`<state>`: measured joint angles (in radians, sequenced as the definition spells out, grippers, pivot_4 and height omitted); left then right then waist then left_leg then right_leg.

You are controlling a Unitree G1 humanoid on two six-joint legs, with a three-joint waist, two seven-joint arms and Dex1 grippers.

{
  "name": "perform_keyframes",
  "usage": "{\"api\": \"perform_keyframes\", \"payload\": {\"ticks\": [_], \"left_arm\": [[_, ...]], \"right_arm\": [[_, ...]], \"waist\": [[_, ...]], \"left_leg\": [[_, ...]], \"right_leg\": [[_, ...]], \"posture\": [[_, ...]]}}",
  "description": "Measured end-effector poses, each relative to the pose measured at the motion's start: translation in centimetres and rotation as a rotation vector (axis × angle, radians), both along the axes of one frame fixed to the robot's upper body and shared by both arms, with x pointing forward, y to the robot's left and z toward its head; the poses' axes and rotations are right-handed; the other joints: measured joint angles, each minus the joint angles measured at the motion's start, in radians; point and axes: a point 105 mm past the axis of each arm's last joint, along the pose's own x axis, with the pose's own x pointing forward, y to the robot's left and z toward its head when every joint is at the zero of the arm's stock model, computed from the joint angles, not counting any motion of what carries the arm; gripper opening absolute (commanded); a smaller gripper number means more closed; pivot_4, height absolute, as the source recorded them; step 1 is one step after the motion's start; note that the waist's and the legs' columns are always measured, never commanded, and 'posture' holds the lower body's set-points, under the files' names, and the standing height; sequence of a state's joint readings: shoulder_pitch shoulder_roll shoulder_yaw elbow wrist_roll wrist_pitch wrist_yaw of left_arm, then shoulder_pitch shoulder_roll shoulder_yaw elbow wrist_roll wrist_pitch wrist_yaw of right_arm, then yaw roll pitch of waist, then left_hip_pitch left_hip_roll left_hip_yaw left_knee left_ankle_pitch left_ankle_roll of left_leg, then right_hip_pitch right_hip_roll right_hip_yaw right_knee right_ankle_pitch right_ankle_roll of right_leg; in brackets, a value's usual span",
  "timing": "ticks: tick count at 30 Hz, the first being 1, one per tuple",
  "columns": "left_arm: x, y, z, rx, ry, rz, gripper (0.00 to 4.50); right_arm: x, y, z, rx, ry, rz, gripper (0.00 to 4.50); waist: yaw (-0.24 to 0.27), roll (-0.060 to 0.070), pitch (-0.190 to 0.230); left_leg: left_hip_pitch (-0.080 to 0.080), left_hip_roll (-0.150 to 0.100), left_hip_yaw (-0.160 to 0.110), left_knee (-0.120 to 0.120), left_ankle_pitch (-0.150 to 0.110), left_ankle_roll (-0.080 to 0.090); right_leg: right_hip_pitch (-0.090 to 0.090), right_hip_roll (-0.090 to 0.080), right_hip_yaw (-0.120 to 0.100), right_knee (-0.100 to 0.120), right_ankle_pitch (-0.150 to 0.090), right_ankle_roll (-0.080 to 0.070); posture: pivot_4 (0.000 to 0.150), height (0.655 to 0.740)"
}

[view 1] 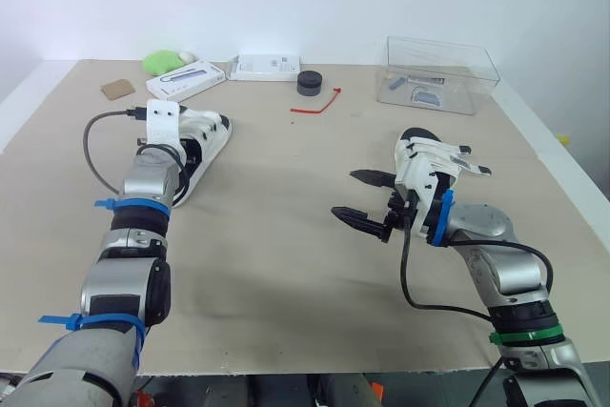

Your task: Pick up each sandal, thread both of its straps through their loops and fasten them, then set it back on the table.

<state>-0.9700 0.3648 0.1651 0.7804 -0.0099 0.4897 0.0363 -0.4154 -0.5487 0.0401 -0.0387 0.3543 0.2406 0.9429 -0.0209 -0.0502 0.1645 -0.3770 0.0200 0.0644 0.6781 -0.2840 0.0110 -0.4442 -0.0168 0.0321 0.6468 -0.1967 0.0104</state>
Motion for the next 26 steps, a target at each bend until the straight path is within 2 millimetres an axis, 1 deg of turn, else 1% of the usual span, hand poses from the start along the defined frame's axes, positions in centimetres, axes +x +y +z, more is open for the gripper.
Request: {"api": "perform_keyframes", "payload": {"ticks": [1,2,5,9,10,11,13,15,16,17,18,19,20,21,23,25,26], "left_arm": [[-0.2,0.1,0.1,0.002,-0.003,-0.001,4.02],[-0.4,0.1,0.3,0.003,-0.005,-0.002,4.43],[-1.1,0.1,0.5,-0.002,-0.015,-0.010,4.43],[-4.4,-0.1,0.0,-0.047,-0.047,-0.075,4.43],[-5.6,-0.8,0.3,-0.066,-0.077,-0.143,4.43],[-5.9,-1.3,0.6,-0.073,-0.092,-0.177,4.43],[-7.7,-3.1,2.2,-0.069,-0.173,-0.351,4.43],[-9.8,-5.7,3.6,-0.077,-0.247,-0.573,4.43],[-11.3,-7.0,3.7,-0.066,-0.246,-0.710,4.43],[-12.1,-7.7,3.5,-0.065,-0.238,-0.783,4.43],[-13.8,-8.8,2.8,-0.078,-0.204,-0.921,4.43],[-15.7,-9.7,1.4,-0.078,-0.126,-1.066,4.43],[-16.2,-9.8,0.8,-0.081,-0.097,-1.107,4.43],[-17.3,-9.8,-0.2,-0.077,-0.041,-1.179,4.43],[-18.6,-9.5,-1.0,-0.032,0.020,-1.282,4.43],[-19.1,-8.6,-1.5,0.025,0.063,-1.329,4.43],[-19.1,-8.2,-1.7,0.042,0.076,-1.339,4.43]], "right_arm": [[0.1,0.0,0.0,-0.003,-0.001,-0.002,4.50],[0.1,0.0,0.1,-0.004,-0.007,0.001,4.50],[0.2,0.2,0.5,-0.005,-0.020,0.009,4.50],[0.5,-0.2,0.3,0.003,-0.006,-0.022,4.50],[0.4,-0.4,0.1,0.009,0.000,-0.029,4.50],[0.4,-0.6,0.0,0.010,0.005,-0.035,4.50],[0.0,-0.7,-0.4,0.019,0.021,-0.029,4.50],[-0.6,-0.8,-0.9,0.029,0.041,-0.021,4.50],[-0.9,-0.9,-1.0,0.032,0.047,-0.015,4.50],[-1.1,-1.1,-1.1,0.030,0.049,-0.015,4.50],[-1.4,-1.4,-1.3,0.023,0.056,-0.015,4.50],[-1.8,-2.0,-1.6,0.011,0.067,-0.014,4.50],[-1.9,-2.2,-1.7,0.006,0.073,-0.015,4.50],[-2.1,-2.5,-1.9,-0.003,0.082,-0.013,4.50],[-2.4,-2.7,-2.1,-0.019,0.094,0.005,4.50],[-2.6,-2.8,-2.2,-0.026,0.100,0.015,4.50],[-2.6,-2.8,-2.1,-0.026,0.100,0.018,4.50]], "waist": [[0.000,0.000,0.000],[0.001,0.000,0.000],[-0.001,0.000,0.000],[-0.004,0.000,0.000],[-0.001,0.000,0.000],[0.000,0.000,0.000],[0.004,0.000,0.000],[0.004,0.000,0.000],[0.002,0.001,0.000],[0.001,0.001,0.000],[-0.001,0.002,-0.001],[-0.003,0.002,-0.001],[-0.003,0.002,-0.001],[-0.003,0.002,-0.001],[-0.002,0.003,0.000],[-0.002,0.003,0.000],[-0.002,0.003,0.000]], "left_leg": [[0.000,0.000,0.000,0.000,0.000,0.000],[0.000,0.000,0.000,0.000,0.000,-0.001],[0.000,0.000,0.000,0.000,0.000,-0.001],[0.000,0.001,0.000,0.000,-0.001,-0.003],[0.000,0.001,-0.001,0.000,-0.001,-0.004],[0.000,0.001,-0.002,0.000,-0.001,-0.004],[0.000,0.001,-0.003,0.000,0.000,-0.005],[0.001,0.000,-0.004,0.000,0.000,-0.005],[0.002,0.000,-0.002,0.000,0.000,-0.005],[0.002,0.000,-0.002,0.000,0.000,-0.005],[0.003,0.000,-0.001,0.000,0.000,-0.005],[0.004,0.001,-0.001,0.000,0.000,-0.005],[0.004,0.001,-0.001,0.000,0.001,-0.005],[0.004,0.002,-0.001,0.000,0.001,-0.003],[0.004,0.003,-0.002,0.000,0.003,-0.002],[0.005,0.005,-0.001,0.000,0.005,-0.002],[0.006,0.006,-0.001,0.000,0.006,-0.001]], "right_leg": [[0.000,0.000,0.000,0.000,0.000,0.000],[0.000,0.000,0.000,0.000,0.000,0.000],[0.000,-0.001,0.000,0.000,0.000,0.000],[0.000,-0.001,0.002,0.001,-0.001,-0.001],[0.000,-0.001,0.001,0.000,-0.001,-0.002],[0.000,-0.001,0.001,0.001,-0.001,-0.002],[0.001,-0.002,-0.001,0.001,-0.001,-0.002],[0.002,-0.003,-0.001,0.001,-0.001,-0.002],[0.003,-0.003,-0.001,0.001,-0.001,-0.002],[0.003,-0.003,-0.001,0.001,-0.001,-0.003],[0.003,-0.002,0.000,0.001,-0.002,-0.003],[0.003,-0.001,0.000,0.001,-0.002,-0.003],[0.003,0.000,0.000,0.001,-0.002,-0.004],[0.003,0.003,0.000,0.001,-0.003,-0.004],[0.003,0.010,0.002,0.001,-0.003,-0.003],[0.003,0.012,0.004,0.001,-0.006,0.001],[0.003,0.013,0.005,0.001,-0.005,0.001]], "posture": [[0.150,0.7400],[0.150,0.7400],[0.150,0.7400],[0.150,0.7400],[0.150,0.7400],[0.150,0.7400],[0.150,0.7400],[0.150,0.7400],[0.150,0.7400],[0.150,0.7400],[0.150,0.7400],[0.150,0.7400],[0.150,0.7400],[0.150,0.7400],[0.150,0.7400],[0.150,0.7400],[0.150,0.7400]]}}
